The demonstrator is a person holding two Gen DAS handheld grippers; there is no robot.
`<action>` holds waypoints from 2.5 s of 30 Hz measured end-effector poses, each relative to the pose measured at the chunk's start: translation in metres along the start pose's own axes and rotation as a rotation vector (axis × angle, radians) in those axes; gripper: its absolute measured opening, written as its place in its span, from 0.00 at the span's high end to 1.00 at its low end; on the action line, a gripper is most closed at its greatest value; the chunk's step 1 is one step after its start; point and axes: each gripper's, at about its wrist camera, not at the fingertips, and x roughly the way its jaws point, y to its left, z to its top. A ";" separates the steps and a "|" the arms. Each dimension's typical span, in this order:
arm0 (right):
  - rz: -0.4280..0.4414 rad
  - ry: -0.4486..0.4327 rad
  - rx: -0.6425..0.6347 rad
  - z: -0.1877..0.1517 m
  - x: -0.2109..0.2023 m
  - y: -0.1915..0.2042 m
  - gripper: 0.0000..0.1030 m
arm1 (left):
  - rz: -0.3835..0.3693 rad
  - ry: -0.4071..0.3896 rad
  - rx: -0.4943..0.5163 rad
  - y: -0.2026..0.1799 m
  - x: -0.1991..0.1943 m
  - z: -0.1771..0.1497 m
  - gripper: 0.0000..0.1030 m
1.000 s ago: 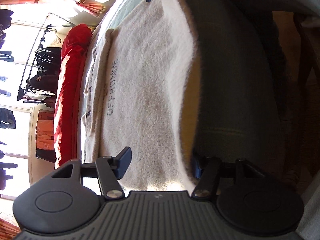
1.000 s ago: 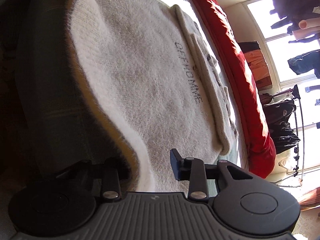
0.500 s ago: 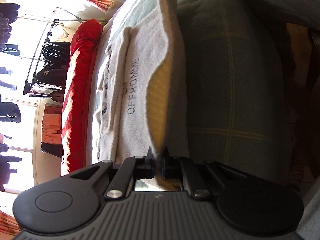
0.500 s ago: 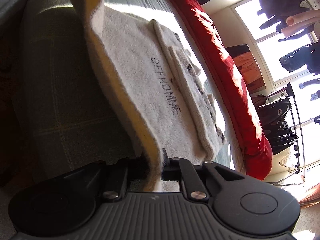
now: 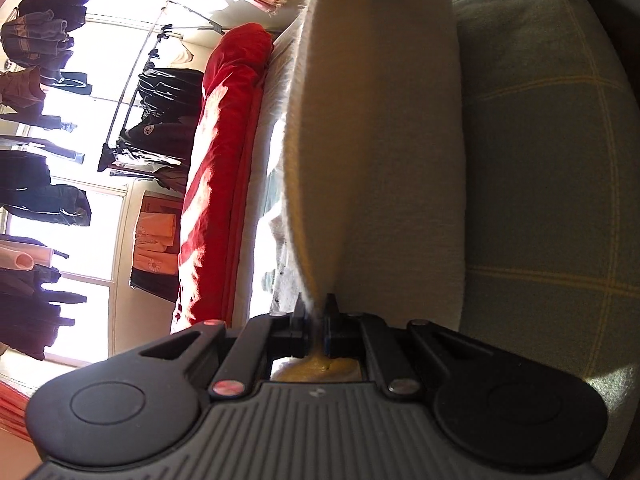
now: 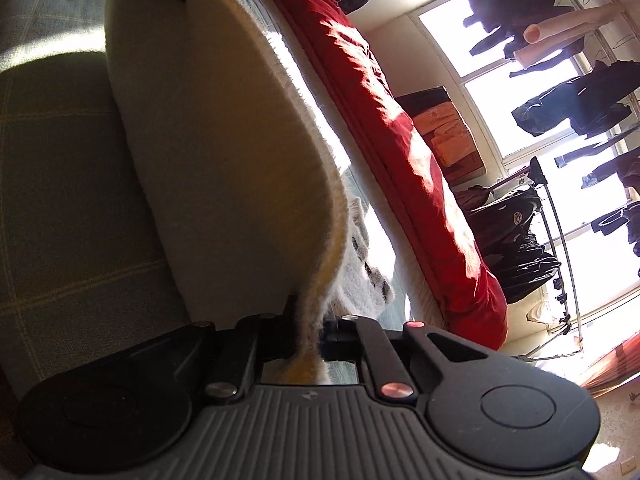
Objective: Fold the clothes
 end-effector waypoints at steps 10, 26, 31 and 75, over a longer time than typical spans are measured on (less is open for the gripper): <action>-0.062 0.000 0.023 0.016 0.062 -0.051 0.91 | 0.055 0.010 -0.047 0.047 0.069 0.003 0.95; -0.096 0.008 0.101 0.032 0.183 -0.102 0.91 | 0.085 0.055 -0.097 0.088 0.187 -0.005 0.95; -0.104 0.019 0.133 0.031 0.217 -0.103 0.91 | 0.072 0.074 -0.106 0.082 0.214 -0.010 0.94; 0.168 0.187 0.447 -0.043 0.161 -0.075 0.43 | -0.169 0.210 -0.542 0.033 0.161 -0.041 0.54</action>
